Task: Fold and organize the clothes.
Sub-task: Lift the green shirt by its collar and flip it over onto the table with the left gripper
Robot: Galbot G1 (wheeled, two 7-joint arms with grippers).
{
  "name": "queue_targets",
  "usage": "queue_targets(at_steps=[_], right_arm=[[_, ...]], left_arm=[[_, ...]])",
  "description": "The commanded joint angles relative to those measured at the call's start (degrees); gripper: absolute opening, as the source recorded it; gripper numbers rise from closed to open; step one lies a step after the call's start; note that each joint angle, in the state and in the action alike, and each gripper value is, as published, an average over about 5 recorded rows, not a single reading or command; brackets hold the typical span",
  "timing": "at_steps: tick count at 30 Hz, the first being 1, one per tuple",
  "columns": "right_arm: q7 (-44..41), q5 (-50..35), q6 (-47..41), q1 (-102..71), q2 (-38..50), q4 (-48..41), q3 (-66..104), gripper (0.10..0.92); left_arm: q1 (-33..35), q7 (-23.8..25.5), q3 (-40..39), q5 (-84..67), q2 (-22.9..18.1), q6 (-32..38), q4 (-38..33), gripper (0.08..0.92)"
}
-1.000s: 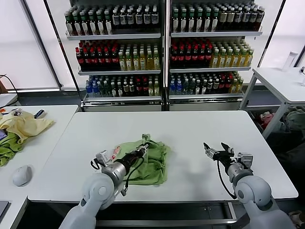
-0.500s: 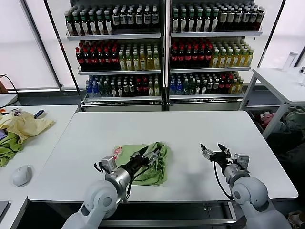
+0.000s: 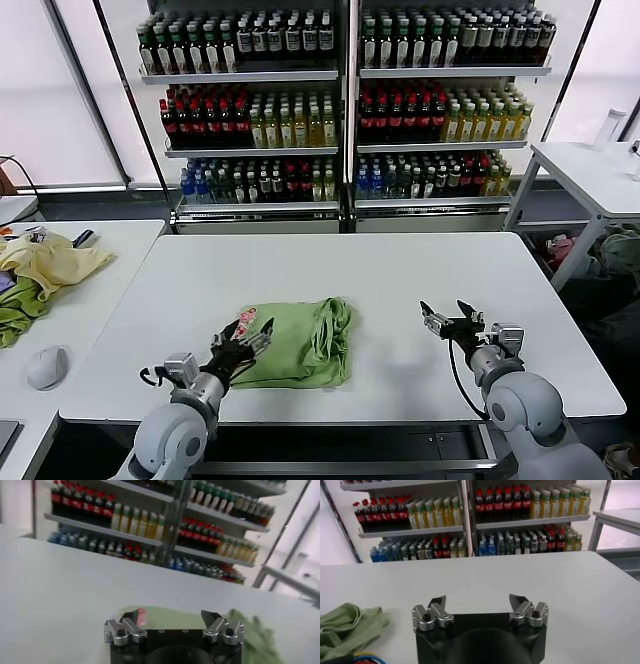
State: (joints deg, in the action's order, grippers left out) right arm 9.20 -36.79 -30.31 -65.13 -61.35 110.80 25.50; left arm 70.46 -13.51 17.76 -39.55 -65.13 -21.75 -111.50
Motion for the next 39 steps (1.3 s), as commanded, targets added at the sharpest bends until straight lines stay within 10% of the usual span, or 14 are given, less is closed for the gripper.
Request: queue_targets(at_steps=[1,18,39], right_arm=[[0.0,0.2,0.0,-0.9,-0.1,1.0,0.4,0.823],[-0.1,0.3,0.2,-3.5,0.2,3.7,3.1,0.823],[0.3,0.2,-0.1,-2.7,0.4,3.6,3.0,0.823]], left_arm=[[4.0,-1.4,1.3,11.5,0.8,2.7,3.8,0.823],[-2.1,0.5,1.0,-8.6,-2.2,-1.5,6.6,0.801],[-1.7,4.5,6.4,-29.8,-4.4,-1.4,6.8,0.212]])
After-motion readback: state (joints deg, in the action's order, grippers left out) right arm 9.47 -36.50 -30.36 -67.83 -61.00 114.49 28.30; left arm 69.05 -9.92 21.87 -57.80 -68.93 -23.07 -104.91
